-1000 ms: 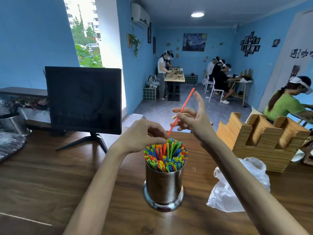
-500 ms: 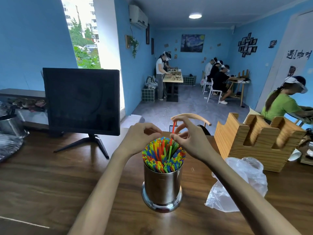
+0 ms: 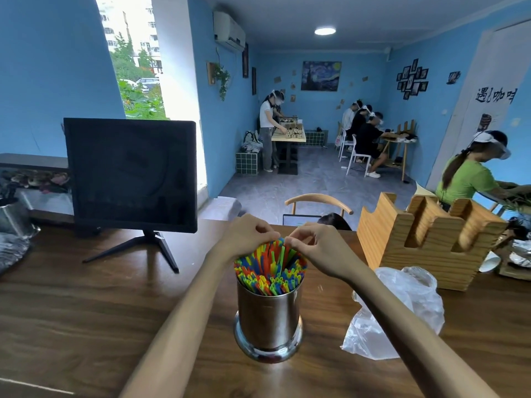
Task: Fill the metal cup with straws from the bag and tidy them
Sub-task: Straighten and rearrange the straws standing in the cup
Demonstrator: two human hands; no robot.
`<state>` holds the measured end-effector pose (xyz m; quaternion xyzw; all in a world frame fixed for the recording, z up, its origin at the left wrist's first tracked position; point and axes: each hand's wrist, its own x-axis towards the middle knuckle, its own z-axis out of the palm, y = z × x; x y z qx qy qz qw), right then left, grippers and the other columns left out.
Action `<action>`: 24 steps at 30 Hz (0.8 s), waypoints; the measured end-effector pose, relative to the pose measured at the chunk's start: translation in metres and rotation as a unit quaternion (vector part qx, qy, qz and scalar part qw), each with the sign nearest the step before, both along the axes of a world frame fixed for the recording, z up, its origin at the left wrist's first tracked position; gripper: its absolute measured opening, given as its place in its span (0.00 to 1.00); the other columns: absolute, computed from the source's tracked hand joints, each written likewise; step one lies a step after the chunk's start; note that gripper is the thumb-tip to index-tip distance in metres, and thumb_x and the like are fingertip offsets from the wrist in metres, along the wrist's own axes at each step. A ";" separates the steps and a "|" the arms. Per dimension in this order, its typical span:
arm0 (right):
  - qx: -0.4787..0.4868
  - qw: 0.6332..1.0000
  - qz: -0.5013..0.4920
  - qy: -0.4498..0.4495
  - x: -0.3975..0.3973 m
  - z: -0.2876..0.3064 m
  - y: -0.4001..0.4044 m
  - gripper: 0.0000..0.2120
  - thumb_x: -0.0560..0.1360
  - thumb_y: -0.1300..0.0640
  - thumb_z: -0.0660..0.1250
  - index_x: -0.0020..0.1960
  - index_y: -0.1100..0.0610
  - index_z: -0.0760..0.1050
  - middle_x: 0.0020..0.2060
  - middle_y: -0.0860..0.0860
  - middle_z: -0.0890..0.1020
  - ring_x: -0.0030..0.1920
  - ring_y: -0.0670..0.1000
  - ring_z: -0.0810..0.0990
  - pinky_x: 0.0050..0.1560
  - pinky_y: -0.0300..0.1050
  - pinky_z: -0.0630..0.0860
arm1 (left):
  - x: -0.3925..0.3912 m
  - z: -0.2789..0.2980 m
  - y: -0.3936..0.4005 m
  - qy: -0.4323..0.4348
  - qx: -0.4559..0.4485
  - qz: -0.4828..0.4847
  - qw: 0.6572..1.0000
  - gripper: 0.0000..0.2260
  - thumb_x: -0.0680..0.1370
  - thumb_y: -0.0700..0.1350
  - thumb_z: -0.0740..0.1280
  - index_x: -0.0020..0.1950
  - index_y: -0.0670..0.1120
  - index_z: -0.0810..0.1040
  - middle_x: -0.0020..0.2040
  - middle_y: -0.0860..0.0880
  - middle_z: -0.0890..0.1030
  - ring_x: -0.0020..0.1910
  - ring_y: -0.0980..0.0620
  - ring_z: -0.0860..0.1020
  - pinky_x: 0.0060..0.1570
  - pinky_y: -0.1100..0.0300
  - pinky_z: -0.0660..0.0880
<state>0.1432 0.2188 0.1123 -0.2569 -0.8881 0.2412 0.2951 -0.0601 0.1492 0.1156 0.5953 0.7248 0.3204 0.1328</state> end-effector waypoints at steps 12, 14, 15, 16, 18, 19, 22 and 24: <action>0.001 0.996 -0.014 0.089 -0.002 0.014 0.002 0.06 0.79 0.51 0.71 0.49 0.52 0.85 0.40 0.45 0.85 0.42 0.44 0.82 0.45 0.41 0.78 | 0.011 0.056 -0.021 -0.179 0.249 -0.007 0.952 0.03 0.76 0.48 0.77 0.42 0.53 0.86 0.38 0.56 0.86 0.33 0.60 0.79 0.36 0.68 0.74; -0.057 0.992 0.013 0.112 -0.008 0.018 -0.003 0.10 0.81 0.49 0.68 0.49 0.53 0.85 0.35 0.48 0.85 0.36 0.44 0.82 0.39 0.39 0.76 | 0.018 0.076 -0.031 -0.229 0.310 -0.034 0.922 0.04 0.77 0.46 0.75 0.43 0.52 0.86 0.41 0.52 0.87 0.33 0.58 0.82 0.31 0.68 0.74; -0.119 0.984 0.038 0.130 -0.011 0.021 -0.007 0.12 0.82 0.47 0.66 0.51 0.54 0.84 0.34 0.51 0.86 0.34 0.45 0.83 0.37 0.38 0.76 | 0.021 0.084 -0.036 -0.248 0.323 -0.052 0.912 0.05 0.78 0.45 0.75 0.43 0.53 0.86 0.42 0.50 0.88 0.34 0.54 0.84 0.31 0.67 0.75; -0.198 0.965 0.062 0.159 -0.015 0.025 -0.010 0.15 0.83 0.46 0.64 0.54 0.55 0.83 0.36 0.54 0.87 0.34 0.47 0.84 0.35 0.38 0.77 | 0.024 0.090 -0.041 -0.262 0.328 -0.072 0.905 0.05 0.78 0.44 0.74 0.43 0.53 0.86 0.43 0.49 0.88 0.35 0.51 0.85 0.32 0.66 0.77; -0.351 0.903 0.092 0.229 -0.020 0.035 -0.013 0.17 0.84 0.46 0.61 0.59 0.58 0.80 0.44 0.58 0.88 0.40 0.53 0.87 0.36 0.39 0.80 | 0.029 0.095 -0.050 -0.279 0.317 -0.117 0.899 0.04 0.76 0.46 0.74 0.43 0.54 0.87 0.44 0.47 0.88 0.39 0.49 0.87 0.37 0.64 0.80; -0.407 0.869 0.096 0.264 -0.023 0.040 -0.013 0.17 0.84 0.48 0.62 0.60 0.60 0.80 0.47 0.58 0.88 0.43 0.55 0.88 0.38 0.40 0.81 | 0.031 0.094 -0.054 -0.281 0.307 -0.141 0.898 0.03 0.75 0.46 0.74 0.43 0.54 0.87 0.45 0.47 0.88 0.41 0.49 0.87 0.40 0.63 0.81; -0.522 0.763 0.092 0.369 -0.028 0.051 -0.010 0.10 0.81 0.57 0.67 0.59 0.62 0.81 0.46 0.57 0.88 0.43 0.53 0.88 0.39 0.38 0.82 | 0.030 0.086 -0.062 -0.256 0.247 -0.202 0.912 0.04 0.72 0.43 0.76 0.46 0.51 0.88 0.46 0.47 0.88 0.46 0.51 0.87 0.47 0.64 0.81; -0.528 0.748 0.078 0.396 -0.033 0.054 -0.008 0.08 0.79 0.62 0.69 0.58 0.59 0.80 0.43 0.56 0.87 0.39 0.51 0.88 0.36 0.38 0.82 | 0.026 0.079 -0.065 -0.214 0.175 -0.229 0.933 0.08 0.72 0.36 0.77 0.49 0.46 0.87 0.46 0.48 0.88 0.48 0.53 0.87 0.49 0.65 0.80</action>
